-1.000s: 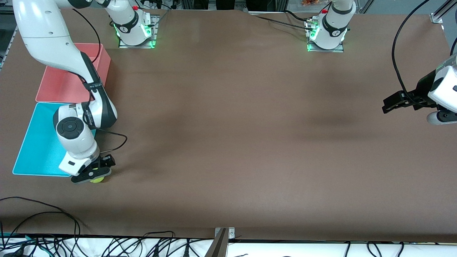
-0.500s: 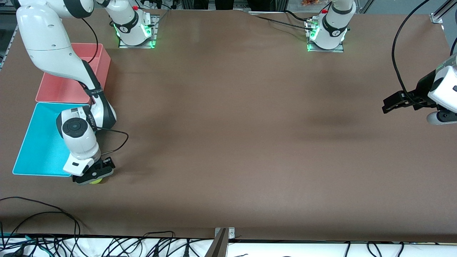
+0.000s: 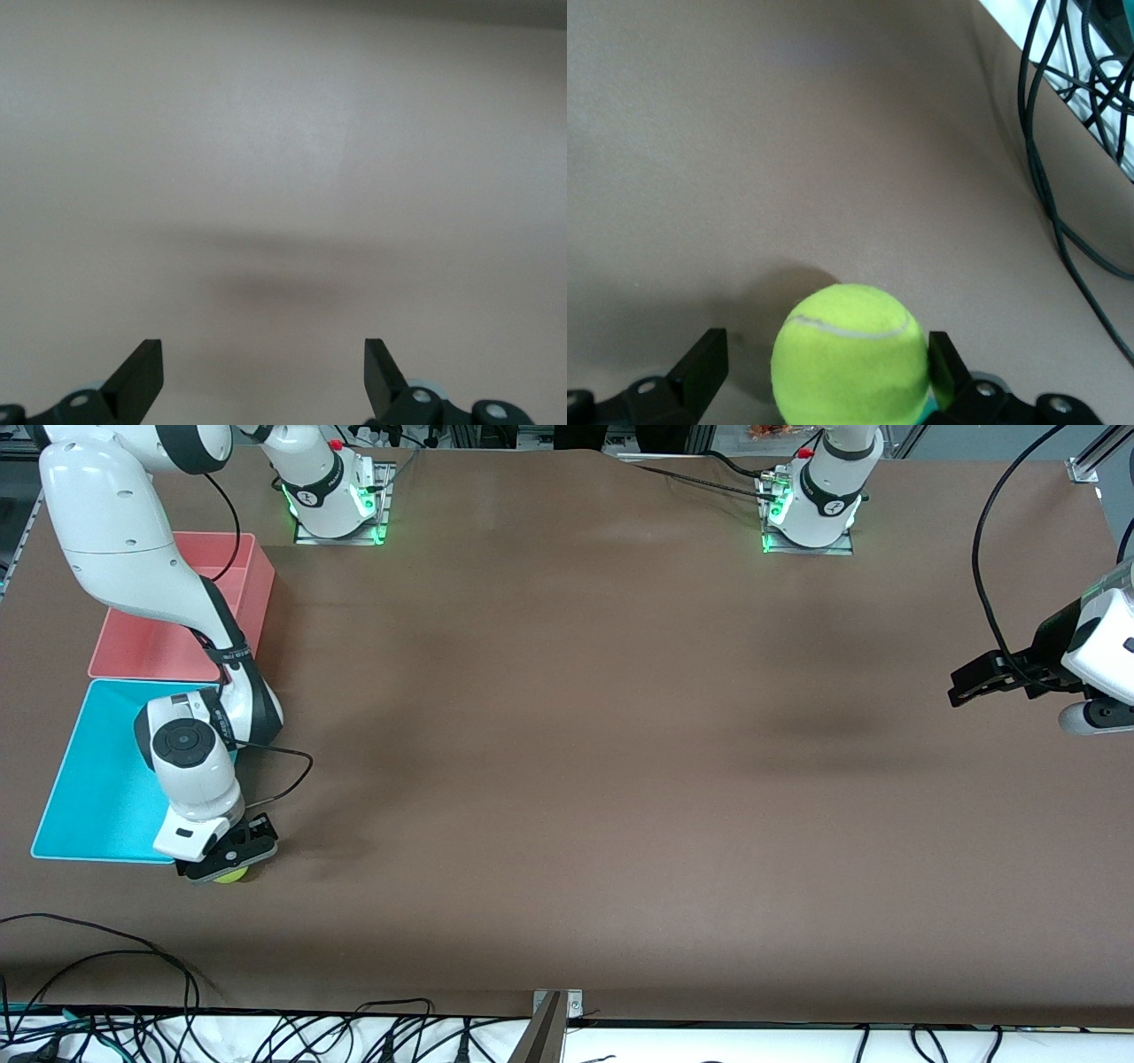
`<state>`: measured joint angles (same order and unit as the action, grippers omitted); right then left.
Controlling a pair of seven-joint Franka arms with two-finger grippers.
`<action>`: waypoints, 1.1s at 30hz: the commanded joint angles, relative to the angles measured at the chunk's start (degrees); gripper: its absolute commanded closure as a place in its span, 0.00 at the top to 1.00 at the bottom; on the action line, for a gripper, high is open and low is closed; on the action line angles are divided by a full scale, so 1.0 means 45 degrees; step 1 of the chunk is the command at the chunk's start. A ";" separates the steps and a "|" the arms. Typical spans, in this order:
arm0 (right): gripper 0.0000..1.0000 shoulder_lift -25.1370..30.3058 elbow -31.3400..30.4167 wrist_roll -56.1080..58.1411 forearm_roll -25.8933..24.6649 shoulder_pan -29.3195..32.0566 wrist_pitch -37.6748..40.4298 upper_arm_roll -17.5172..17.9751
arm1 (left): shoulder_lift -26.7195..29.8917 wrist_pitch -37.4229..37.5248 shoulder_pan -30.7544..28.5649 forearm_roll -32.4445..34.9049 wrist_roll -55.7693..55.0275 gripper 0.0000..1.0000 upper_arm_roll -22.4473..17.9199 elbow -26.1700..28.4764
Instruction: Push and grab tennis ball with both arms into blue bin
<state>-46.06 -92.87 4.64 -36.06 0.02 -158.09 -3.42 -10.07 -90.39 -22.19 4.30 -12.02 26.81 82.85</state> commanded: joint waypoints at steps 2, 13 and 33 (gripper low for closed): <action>0.77 -0.0174 0.0208 0.0101 -0.0326 0.0073 -0.0142 -0.0002 | -0.0165 0.0320 0.0009 -0.0175 0.0249 1.00 0.0019 -0.0441; 0.19 -0.0155 0.0365 0.0140 -0.0267 -0.0044 -0.0064 0.0018 | -0.0165 0.0320 0.0028 -0.0175 0.0230 1.00 0.0019 -0.0441; 0.18 0.1954 0.0520 0.0081 0.1000 -0.0083 0.4952 0.1091 | -0.0185 0.0320 0.0028 -0.0155 0.0191 1.00 0.0038 -0.0422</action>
<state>-40.79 -90.48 4.79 -35.18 -0.33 -143.42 -0.39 -10.13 -90.39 -22.19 4.30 -12.02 26.84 82.84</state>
